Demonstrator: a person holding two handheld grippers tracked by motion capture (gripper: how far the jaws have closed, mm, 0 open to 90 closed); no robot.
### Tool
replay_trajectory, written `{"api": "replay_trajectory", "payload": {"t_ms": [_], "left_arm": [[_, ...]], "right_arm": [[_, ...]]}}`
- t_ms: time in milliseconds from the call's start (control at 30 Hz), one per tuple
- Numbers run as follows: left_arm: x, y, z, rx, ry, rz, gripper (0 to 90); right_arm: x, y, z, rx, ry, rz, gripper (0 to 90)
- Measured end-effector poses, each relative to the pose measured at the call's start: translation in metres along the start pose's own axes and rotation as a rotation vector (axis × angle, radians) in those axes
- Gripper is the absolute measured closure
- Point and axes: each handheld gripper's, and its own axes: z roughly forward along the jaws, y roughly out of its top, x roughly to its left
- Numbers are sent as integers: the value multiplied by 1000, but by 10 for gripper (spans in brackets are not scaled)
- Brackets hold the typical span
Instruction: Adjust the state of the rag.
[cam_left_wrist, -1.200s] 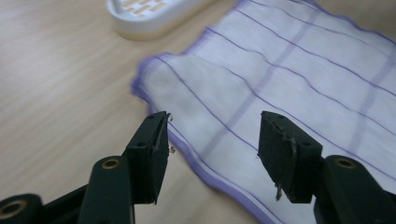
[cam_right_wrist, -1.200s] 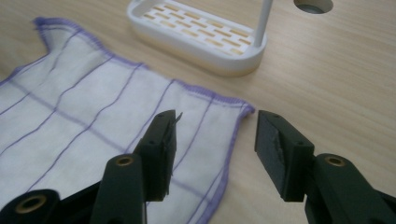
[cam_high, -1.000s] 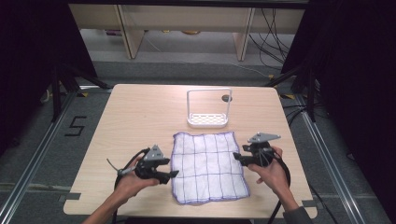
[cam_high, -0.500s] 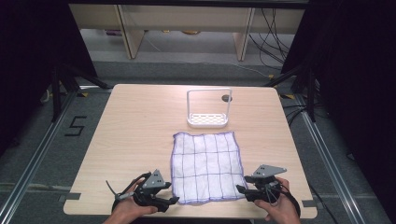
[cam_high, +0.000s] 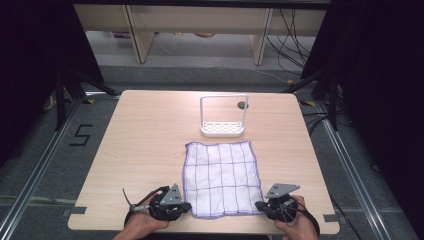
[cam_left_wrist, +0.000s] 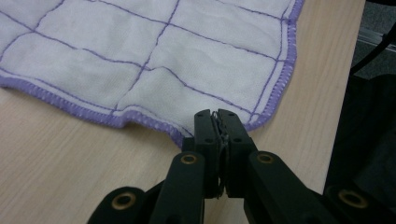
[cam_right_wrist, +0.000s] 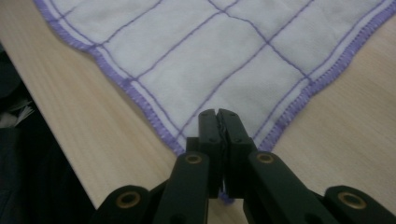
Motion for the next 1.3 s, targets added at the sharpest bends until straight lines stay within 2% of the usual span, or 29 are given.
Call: {"api": "replay_trajectory", "payload": {"t_ms": [33,67,133,167,233,267,333,367,433,467,533,600,633,667,733,800,833,867,900,933,967,1000,1033,1067,1100,1133,1200,1267,1300], "left_arm": [[2,-1,-2,0,4,21,873],[0,-3,-5,-3,5,1,874],[1,-6,-11,-4,5,26,874],[0,-7,-12,-21,3,-2,874],[0,-10,-17,-20,12,-5,874],[1,-15,-21,-8,20,16,872],[4,-19,-24,12,39,3,869],[6,-20,-25,10,35,-7,868],[8,-23,-26,0,50,-36,864],[10,-23,-27,2,52,-16,860],[9,-24,-27,-22,33,-53,813],[10,-24,-28,-14,32,-57,739],[8,-21,-29,-65,12,-135,672],[10,-18,-31,-81,-1,-133,650],[16,-10,-36,-127,13,-154,588],[22,-5,-39,-132,31,-153,533],[37,5,-43,-142,48,-154,512],[47,10,-44,-151,77,-161,503],[54,14,-43,-163,98,-177,493],[67,19,-41,-181,124,-198,485],[79,24,-41,-159,136,-205,477],[79,24,-41,-159,136,-205,466],[89,29,-35,-173,149,-238,466],[105,35,-29,-144,171,-238,441],[105,35,-29,-144,171,-238,437],[119,41,-19,-131,189,-270,434],[132,46,-9,-114,196,-280,428],[138,48,-4,-102,186,-280,443],[147,51,5,-79,203,-285,442]], "right_arm": [[3,0,-2,-2,16,-4,898],[5,-1,0,-20,18,-5,899],[12,-1,-2,-11,37,-37,900],[17,-2,-3,-8,48,-35,900],[20,-2,-4,-4,61,-39,900],[27,-3,-4,-20,72,-62,899],[31,-3,-5,-4,85,-73,898],[34,-4,-4,-13,95,-50,896],[34,-1,-3,-15,108,-82,879],[36,-1,-3,-27,105,-59,867],[35,3,-6,-45,93,-49,830],[33,5,-7,-57,78,-49,801],[25,11,-9,-72,47,-35,760],[21,14,-8,-93,30,-30,747],[9,22,-8,-110,5,-2,721],[-5,32,-7,-128,-16,42,686],[-12,38,-7,-120,-19,66,670],[-20,44,-3,-157,-39,69,655],[-27,52,-5,-134,-49,88,636],[-33,56,-1,-156,-71,78,620],[-42,65,2,-144,-80,78,593],[-42,65,2,-144,-80,78,593],[-49,72,5,-143,-99,102,584],[-64,86,14,-120,-109,108,575],[-69,90,17,-122,-120,112,572],[-75,94,21,-121,-128,113,565],[-85,102,29,-131,-132,141,548],[-93,107,35,-146,-159,125,545],[-102,114,40,-115,-169,150,544]]}}
